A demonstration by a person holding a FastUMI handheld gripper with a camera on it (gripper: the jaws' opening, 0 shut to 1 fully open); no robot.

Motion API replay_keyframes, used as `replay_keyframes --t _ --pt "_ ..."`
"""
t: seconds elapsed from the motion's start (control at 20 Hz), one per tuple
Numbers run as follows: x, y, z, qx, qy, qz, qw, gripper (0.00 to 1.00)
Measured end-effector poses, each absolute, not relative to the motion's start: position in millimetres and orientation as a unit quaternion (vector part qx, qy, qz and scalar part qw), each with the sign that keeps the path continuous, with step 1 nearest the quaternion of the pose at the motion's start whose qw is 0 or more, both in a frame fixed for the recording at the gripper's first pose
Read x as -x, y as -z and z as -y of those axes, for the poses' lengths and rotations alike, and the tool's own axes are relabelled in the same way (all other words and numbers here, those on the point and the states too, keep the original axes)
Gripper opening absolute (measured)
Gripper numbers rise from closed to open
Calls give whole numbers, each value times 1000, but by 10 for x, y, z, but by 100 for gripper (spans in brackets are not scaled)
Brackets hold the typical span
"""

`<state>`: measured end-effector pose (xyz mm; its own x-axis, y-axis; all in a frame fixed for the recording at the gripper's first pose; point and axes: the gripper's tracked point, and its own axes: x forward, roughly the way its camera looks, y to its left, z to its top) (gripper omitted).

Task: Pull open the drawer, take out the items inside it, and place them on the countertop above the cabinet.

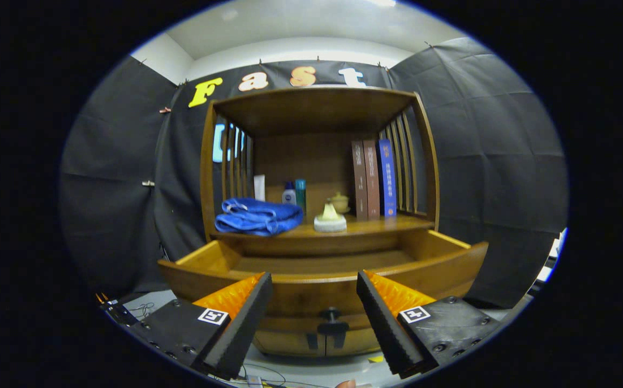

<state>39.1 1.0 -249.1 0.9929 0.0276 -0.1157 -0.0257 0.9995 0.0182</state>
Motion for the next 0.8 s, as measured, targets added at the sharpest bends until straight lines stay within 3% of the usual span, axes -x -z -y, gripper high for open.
replay_keyframes --t 0.35,0.8 --pt "-655 3003 184 -1 4 -90 996 99" --pt "-757 2963 99 2 -8 -92 996 98"
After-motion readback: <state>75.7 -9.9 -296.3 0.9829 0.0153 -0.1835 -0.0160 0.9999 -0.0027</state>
